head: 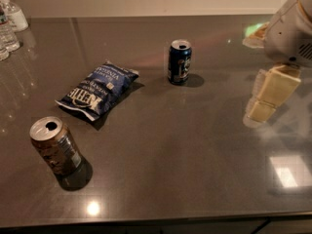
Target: Pick orange can
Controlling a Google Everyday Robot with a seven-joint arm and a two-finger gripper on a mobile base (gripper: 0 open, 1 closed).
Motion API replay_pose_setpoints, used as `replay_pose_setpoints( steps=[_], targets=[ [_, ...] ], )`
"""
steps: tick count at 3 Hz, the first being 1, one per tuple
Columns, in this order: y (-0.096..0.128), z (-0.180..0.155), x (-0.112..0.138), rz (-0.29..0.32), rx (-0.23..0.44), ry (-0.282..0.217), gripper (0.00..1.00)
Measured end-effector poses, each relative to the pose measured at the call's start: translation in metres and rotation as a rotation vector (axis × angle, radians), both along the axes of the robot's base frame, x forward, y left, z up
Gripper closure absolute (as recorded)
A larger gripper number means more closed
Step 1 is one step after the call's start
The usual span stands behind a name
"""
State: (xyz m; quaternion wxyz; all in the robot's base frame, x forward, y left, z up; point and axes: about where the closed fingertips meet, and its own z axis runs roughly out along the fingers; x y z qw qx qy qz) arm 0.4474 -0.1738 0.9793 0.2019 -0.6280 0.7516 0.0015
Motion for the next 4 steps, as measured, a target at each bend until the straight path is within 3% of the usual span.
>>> replay_pose_setpoints(
  steps=[2,4],
  targets=[
    [0.084,-0.018,0.006,0.180,0.168,-0.020,0.00],
    [0.169,-0.039,-0.001,0.361,0.333,0.010,0.00]
  ],
)
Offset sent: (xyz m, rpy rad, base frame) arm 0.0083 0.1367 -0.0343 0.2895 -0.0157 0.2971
